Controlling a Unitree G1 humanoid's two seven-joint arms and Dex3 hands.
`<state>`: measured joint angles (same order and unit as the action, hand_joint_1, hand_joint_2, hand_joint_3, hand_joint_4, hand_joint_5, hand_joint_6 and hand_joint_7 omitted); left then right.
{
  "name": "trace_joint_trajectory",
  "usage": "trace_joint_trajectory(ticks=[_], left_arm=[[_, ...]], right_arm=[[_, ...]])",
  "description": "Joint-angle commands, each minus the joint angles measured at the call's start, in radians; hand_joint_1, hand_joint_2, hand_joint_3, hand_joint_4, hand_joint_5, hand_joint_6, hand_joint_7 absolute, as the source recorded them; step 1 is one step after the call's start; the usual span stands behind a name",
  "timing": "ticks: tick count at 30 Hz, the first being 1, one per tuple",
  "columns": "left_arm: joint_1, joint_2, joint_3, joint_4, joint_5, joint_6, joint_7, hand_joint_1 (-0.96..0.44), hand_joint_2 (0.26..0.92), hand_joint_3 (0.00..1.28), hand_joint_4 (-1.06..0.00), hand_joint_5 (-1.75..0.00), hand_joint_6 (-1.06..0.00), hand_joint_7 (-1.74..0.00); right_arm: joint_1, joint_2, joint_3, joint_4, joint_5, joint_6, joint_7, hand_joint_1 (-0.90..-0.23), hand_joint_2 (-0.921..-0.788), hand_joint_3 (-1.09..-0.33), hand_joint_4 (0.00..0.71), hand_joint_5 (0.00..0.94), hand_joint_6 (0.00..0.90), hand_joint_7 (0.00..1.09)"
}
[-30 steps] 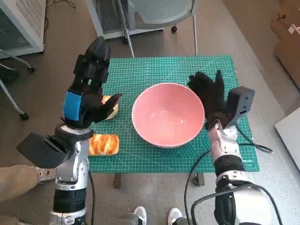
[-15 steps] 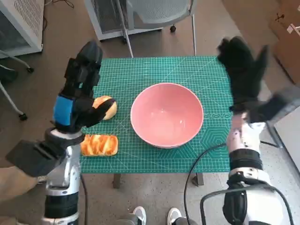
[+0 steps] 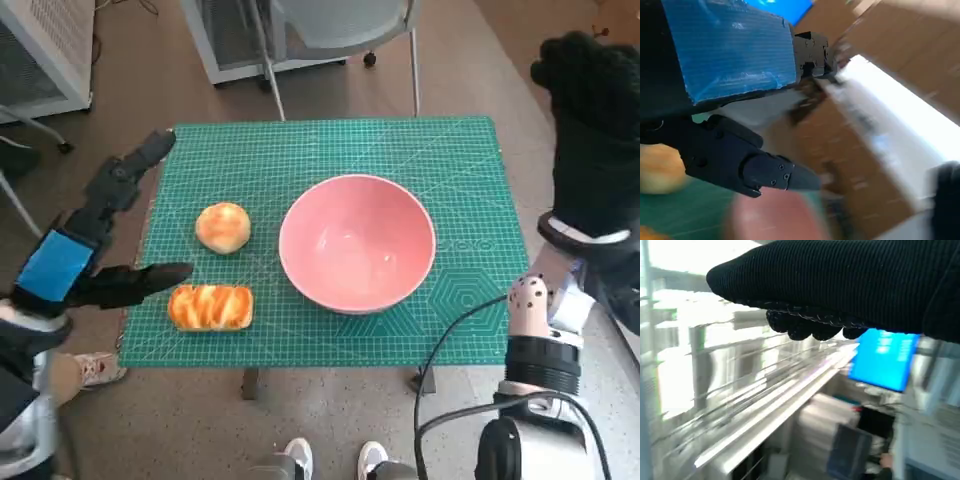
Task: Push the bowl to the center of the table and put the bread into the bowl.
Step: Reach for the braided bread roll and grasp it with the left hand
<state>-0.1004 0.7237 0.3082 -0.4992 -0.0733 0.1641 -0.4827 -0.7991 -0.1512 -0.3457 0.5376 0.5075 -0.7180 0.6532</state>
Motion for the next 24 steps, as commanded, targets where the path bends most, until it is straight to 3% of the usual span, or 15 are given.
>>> trace_joint_trajectory(ticks=[1,5,12,24], left_arm=[[0.046,0.117,-0.033,-0.123,0.072,0.195,-0.067,-0.37,0.751,0.02,-0.09,-0.01,-0.1,-0.4],[0.053,0.189,-0.086,-0.189,0.109,0.352,-0.118,-0.23,0.725,0.01,-0.11,0.0,-0.26,-0.16],[0.028,0.25,-0.205,-0.215,0.158,0.518,-0.16,-0.11,0.721,0.0,-0.12,0.0,-0.34,-0.05],[-0.017,0.203,-0.405,-0.078,0.297,0.484,-0.103,-0.11,0.727,0.0,-0.14,0.0,-0.37,-0.02]], right_arm=[[0.039,0.004,0.014,-0.019,0.003,0.023,-0.004,-0.599,-0.921,-0.746,0.25,0.012,0.36,0.02],[0.052,0.006,0.021,-0.033,-0.002,0.045,-0.024,-0.601,-0.921,-0.747,0.258,0.013,0.369,0.03],[0.062,0.01,0.033,-0.033,-0.001,0.074,-0.038,-0.607,-0.921,-0.744,0.267,0.013,0.372,0.02],[0.068,0.02,0.039,-0.052,0.018,0.121,-0.035,-0.631,-0.921,-0.74,0.275,0.01,0.372,0.02]])
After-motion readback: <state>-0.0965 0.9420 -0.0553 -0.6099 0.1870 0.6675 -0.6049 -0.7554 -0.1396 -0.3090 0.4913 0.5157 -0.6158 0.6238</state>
